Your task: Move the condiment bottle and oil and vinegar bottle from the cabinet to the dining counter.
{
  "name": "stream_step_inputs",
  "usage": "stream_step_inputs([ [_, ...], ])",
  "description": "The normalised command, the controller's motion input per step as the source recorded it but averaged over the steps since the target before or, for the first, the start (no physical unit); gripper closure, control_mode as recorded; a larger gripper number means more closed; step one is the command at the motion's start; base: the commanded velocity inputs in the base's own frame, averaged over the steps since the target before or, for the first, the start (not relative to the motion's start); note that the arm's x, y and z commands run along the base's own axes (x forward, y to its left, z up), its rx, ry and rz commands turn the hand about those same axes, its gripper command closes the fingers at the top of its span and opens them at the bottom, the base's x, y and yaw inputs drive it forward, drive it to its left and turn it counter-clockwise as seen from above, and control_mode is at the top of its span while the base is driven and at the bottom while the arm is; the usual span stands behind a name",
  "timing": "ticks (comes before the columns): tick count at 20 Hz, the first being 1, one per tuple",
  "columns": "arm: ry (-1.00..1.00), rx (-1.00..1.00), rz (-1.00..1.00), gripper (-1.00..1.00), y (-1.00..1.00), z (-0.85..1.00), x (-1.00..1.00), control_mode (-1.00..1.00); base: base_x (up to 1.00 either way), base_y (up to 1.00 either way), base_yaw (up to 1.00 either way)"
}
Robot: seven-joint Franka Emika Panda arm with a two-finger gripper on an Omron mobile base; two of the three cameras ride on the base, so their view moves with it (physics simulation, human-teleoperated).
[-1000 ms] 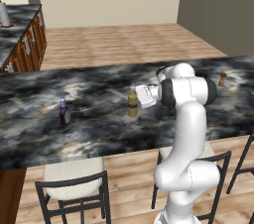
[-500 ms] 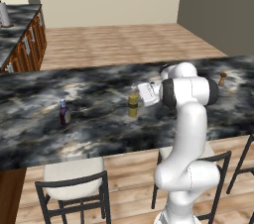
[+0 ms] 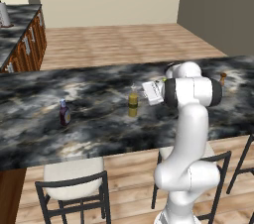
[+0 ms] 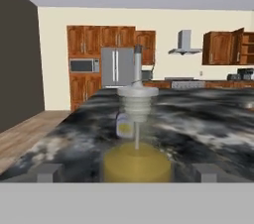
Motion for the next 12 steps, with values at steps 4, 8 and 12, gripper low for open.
stream_step_inputs([
  [4,-0.14,-0.01,-0.05,-1.0,0.0,0.13,-0.48,-1.0,0.0,0.0,0.0],
  [8,-0.17,-0.05,-0.06,-1.0,0.0,0.19,-0.6,-1.0,0.0,0.0,0.0],
  [12,-0.14,-0.06,-0.06,-1.0,-0.03,0.23,-0.57,-1.0,0.0,0.0,0.0],
])
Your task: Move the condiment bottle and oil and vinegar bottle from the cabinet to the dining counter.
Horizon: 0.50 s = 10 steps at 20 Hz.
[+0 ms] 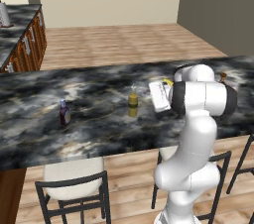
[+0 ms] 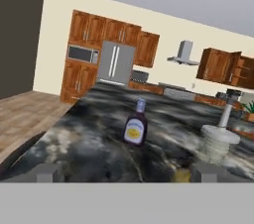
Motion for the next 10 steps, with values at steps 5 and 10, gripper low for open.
stream_step_inputs([
  [5,-0.16,-0.07,-0.05,-1.0,-0.08,0.27,-0.56,-1.0,0.0,0.0,0.0],
  [10,-0.16,-0.08,-0.03,-1.0,-0.01,0.28,-0.59,-1.0,0.0,0.0,0.0],
])
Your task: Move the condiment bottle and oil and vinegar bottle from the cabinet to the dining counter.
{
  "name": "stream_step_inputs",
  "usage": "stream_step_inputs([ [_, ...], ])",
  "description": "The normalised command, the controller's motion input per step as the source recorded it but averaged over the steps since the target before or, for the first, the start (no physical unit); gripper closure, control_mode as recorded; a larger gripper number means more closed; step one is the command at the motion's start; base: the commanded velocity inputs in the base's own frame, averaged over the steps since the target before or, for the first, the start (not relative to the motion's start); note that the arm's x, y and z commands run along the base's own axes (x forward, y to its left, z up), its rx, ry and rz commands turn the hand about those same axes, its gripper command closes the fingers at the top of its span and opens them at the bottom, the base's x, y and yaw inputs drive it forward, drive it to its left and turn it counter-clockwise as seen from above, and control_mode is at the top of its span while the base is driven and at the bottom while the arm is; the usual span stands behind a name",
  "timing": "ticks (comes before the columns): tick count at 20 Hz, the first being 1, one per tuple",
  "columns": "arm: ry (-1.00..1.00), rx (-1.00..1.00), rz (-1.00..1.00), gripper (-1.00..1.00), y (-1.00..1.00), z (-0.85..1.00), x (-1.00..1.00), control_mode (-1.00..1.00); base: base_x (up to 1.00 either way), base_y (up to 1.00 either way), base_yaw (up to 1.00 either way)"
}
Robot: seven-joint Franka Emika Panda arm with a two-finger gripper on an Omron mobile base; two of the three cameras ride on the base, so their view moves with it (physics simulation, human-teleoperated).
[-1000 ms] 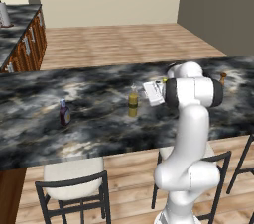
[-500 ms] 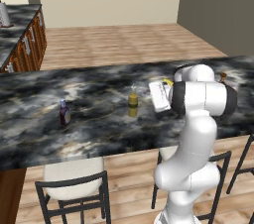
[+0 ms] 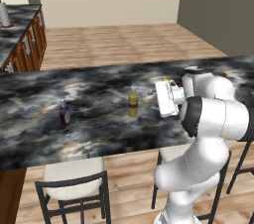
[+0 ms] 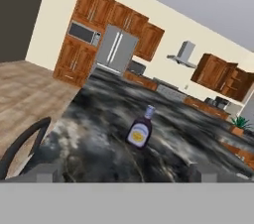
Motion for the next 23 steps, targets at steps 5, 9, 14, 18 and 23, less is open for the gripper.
stream_step_inputs([
  [5,-0.1,-0.11,0.0,-1.0,0.0,0.34,-0.56,-1.0,0.0,0.0,0.0],
  [9,-0.13,-0.13,0.0,-1.0,0.0,0.38,-0.6,-1.0,0.0,0.0,0.0],
  [14,-0.19,-0.17,0.0,-1.0,0.03,0.29,-0.66,-1.0,0.0,0.0,0.0],
  [18,-0.2,-0.26,0.0,-1.0,0.14,0.28,-0.64,-1.0,0.0,0.0,0.0],
  [23,-0.18,-0.31,0.0,-1.0,0.25,0.14,-0.57,-1.0,0.0,0.0,0.0],
])
